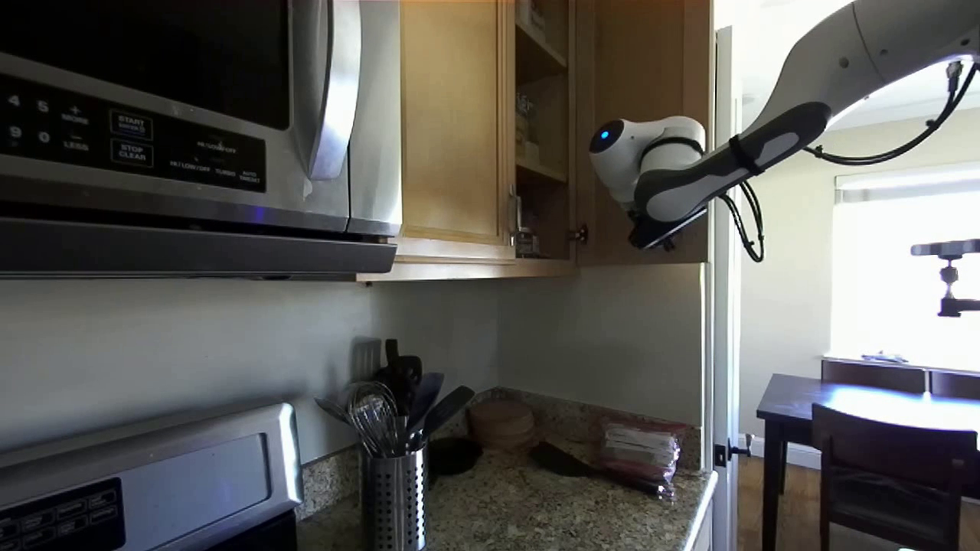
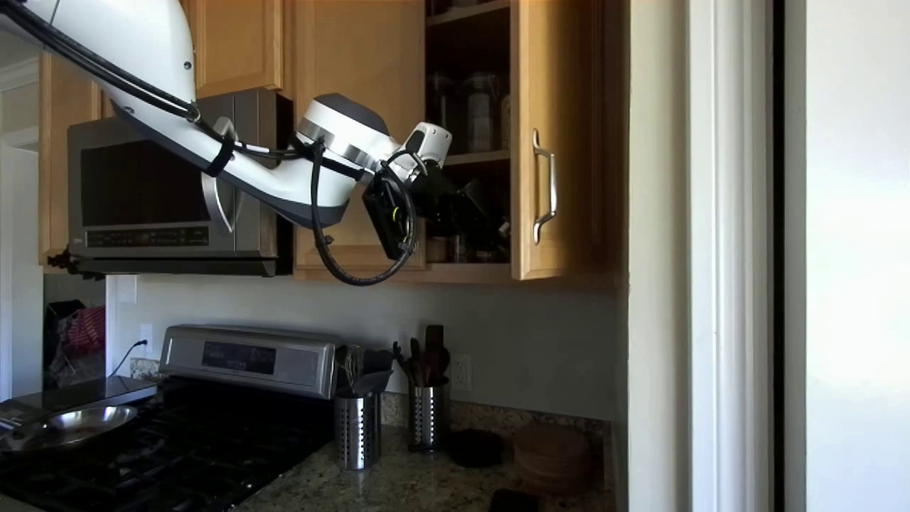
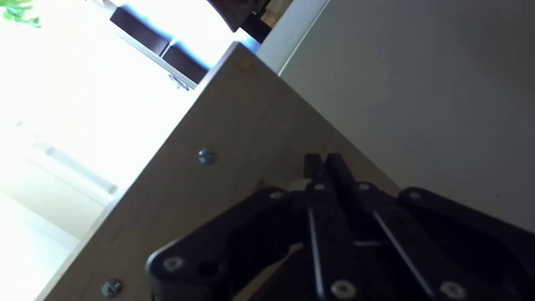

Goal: Open the cabinet door on the right

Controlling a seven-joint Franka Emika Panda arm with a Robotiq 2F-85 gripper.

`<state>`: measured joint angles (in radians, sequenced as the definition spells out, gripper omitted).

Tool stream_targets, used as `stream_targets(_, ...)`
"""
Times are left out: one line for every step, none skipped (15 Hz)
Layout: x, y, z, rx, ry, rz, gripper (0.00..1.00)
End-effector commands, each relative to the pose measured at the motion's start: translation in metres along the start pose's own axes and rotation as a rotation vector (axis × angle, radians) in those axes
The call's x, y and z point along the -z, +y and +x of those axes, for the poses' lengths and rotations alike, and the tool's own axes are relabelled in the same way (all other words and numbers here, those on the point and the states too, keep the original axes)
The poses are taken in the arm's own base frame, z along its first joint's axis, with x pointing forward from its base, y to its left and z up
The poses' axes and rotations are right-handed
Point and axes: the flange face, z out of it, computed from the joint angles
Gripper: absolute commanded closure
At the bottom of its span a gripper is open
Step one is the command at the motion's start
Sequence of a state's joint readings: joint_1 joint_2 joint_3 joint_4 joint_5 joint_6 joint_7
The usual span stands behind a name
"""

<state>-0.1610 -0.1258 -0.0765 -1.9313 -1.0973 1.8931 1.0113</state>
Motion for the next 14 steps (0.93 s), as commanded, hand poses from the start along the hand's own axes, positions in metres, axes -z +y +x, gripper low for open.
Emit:
stream_targets(0.004, -0.009, -0.002, 0.002, -0.021, 0.045, 0.70)
stream_targets(0.009, -0.013, -0.003, 0.006, -0.029, 0.086, 0.65)
stream_targets(0.022, -0.010, -0.004, 0.008, -0.036, 0.152, 0.60)
stream_targets(0.030, -0.013, -0.003, 0.007, -0.046, 0.206, 0.55)
stream_targets(0.039, -0.014, -0.003, 0.007, -0.061, 0.274, 0.47)
stream_targets(0.046, -0.015, -0.002, 0.012, -0.077, 0.329, 0.42)
stream_targets(0.053, -0.016, -0.002, 0.022, -0.093, 0.387, 0.34)
stream_targets(0.059, -0.017, -0.001, 0.032, -0.112, 0.441, 0.28)
stream_targets(0.064, -0.019, -0.001, 0.045, -0.137, 0.495, 0.21)
stream_targets(0.067, -0.022, -0.002, 0.061, -0.165, 0.547, 0.15)
stream_targets(0.069, -0.026, -0.003, 0.081, -0.197, 0.595, 0.08)
stream_targets(0.071, -0.030, -0.005, 0.102, -0.233, 0.642, 0.03)
stream_targets(0.072, -0.034, -0.009, 0.131, -0.271, 0.687, 0.00)
stream_targets(0.073, -0.036, -0.011, 0.161, -0.307, 0.731, 0.00)
